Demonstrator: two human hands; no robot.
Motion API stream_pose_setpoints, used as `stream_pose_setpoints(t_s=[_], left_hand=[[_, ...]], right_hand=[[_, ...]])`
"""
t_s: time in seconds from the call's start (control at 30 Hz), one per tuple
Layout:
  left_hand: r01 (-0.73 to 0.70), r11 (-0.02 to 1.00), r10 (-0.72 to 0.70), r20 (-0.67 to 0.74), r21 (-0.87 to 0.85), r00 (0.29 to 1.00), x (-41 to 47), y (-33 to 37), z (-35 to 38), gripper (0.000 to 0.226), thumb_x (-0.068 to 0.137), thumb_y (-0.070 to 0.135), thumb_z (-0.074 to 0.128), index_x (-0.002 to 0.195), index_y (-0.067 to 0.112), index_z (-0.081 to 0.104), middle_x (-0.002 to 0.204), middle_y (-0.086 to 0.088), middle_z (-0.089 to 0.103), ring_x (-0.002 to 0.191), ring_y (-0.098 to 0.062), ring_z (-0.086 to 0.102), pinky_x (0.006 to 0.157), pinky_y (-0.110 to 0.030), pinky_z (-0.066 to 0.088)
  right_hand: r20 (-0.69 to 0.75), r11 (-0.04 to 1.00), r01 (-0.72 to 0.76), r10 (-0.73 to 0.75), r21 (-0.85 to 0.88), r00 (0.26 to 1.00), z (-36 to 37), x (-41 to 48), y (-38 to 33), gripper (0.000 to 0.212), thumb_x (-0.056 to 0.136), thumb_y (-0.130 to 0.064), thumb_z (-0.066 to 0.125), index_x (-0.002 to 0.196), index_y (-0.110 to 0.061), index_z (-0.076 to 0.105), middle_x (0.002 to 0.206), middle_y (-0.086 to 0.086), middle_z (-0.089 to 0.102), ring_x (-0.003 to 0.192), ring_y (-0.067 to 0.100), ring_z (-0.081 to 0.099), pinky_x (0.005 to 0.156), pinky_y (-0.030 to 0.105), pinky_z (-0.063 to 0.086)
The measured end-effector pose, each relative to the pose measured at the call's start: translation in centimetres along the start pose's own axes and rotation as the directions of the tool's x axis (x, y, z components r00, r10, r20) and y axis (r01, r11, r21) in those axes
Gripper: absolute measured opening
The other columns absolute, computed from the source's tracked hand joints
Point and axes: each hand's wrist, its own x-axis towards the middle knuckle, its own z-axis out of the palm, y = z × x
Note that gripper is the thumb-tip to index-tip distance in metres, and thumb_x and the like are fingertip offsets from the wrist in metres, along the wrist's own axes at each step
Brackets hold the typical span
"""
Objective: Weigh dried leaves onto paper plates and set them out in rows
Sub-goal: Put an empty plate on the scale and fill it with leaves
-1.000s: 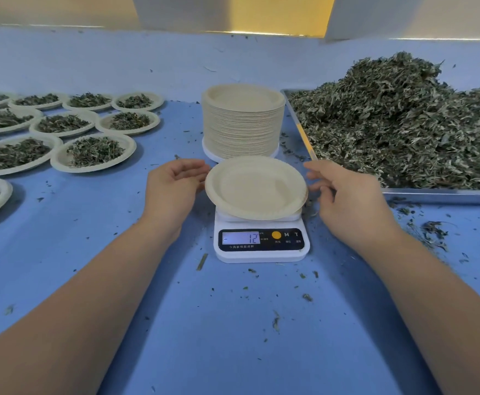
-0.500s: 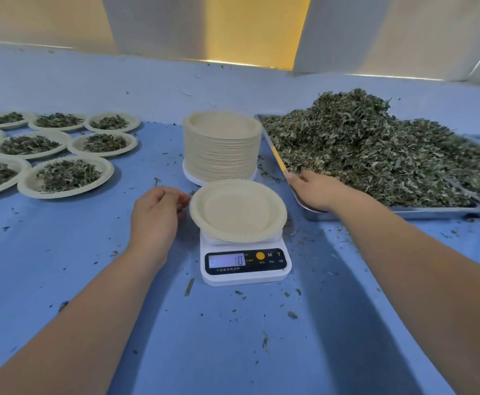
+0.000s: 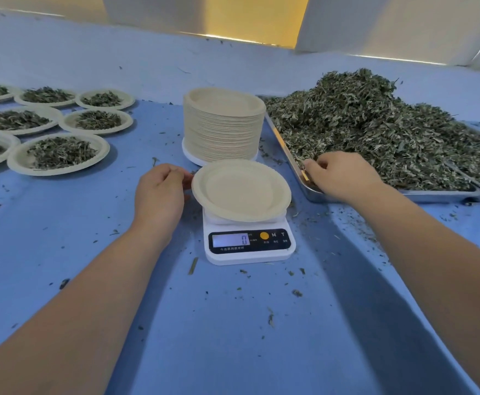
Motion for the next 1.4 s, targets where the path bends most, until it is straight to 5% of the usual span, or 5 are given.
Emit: stream_pose_setpoints(t_s=[0.17, 0.27, 0.9, 1.23, 1.4], left_hand=[[0.017, 1.0, -0.017, -0.015, 0.001, 1.0, 0.1, 0.0, 0.0, 0.026, 0.082, 0.018, 0.048, 0.075, 0.02, 0.072, 0.087, 0.002, 0.076, 0.091, -0.018, 0.072, 0.077, -0.033, 0.059], [0.025, 1.0, -0.025, -0.013, -0.01, 1.0, 0.0, 0.0, 0.0, 0.025, 0.082, 0.018, 0.048, 0.074, 0.021, 0.072, 0.088, 0.001, 0.076, 0.092, -0.016, 0.072, 0.071, -0.027, 0.056], [0.051, 0.996, -0.052, -0.01, -0.07, 0.999, 0.5, -0.2, -0.1, 0.025, 0.085, 0.013, 0.048, 0.078, 0.016, 0.072, 0.09, -0.003, 0.078, 0.093, -0.018, 0.074, 0.071, -0.026, 0.056], [0.052, 0.996, -0.053, -0.009, -0.071, 0.999, 0.4, -0.2, -0.1, 0.024, 0.081, 0.015, 0.048, 0.08, 0.014, 0.072, 0.094, -0.007, 0.077, 0.096, -0.021, 0.073, 0.08, -0.035, 0.061], [0.044, 0.997, -0.044, -0.004, -0.062, 0.999, 0.2, 0.1, -0.1, 0.025, 0.086, 0.011, 0.047, 0.084, 0.009, 0.071, 0.095, -0.009, 0.076, 0.096, -0.023, 0.073, 0.075, -0.033, 0.06]], right_hand=[[0.324, 0.991, -0.103, 0.125, -0.084, 0.938, 0.1, 0.2, -1.8, 0.093, 0.088, -0.085, 0.006, 0.128, -0.018, 0.055, 0.11, 0.013, 0.061, 0.105, 0.035, 0.057, 0.083, 0.042, 0.044], [0.338, 0.998, -0.064, 0.056, 0.011, 0.939, 0.3, 0.7, -3.6, 0.077, 0.094, -0.078, 0.01, 0.083, -0.017, 0.055, 0.08, 0.01, 0.06, 0.083, 0.03, 0.061, 0.073, 0.038, 0.045], [0.008, 0.963, -0.088, 0.089, 0.256, 0.996, -1.8, 0.9, -2.0, 0.049, 0.108, -0.038, 0.039, 0.07, -0.009, 0.049, 0.062, 0.009, 0.049, 0.059, 0.025, 0.046, 0.055, 0.029, 0.037], [-0.213, 0.863, 0.313, -0.245, 0.397, 0.946, -5.7, -1.0, -12.3, 0.043, 0.106, -0.037, 0.043, 0.077, -0.007, 0.057, 0.067, -0.002, 0.06, 0.061, 0.012, 0.056, 0.064, 0.034, 0.043], [0.019, 0.855, 0.409, -0.437, 0.319, 0.899, -2.4, -3.4, -14.4, 0.037, 0.1, -0.054, 0.048, 0.099, -0.02, 0.064, 0.093, -0.004, 0.069, 0.086, 0.016, 0.063, 0.08, 0.036, 0.052]])
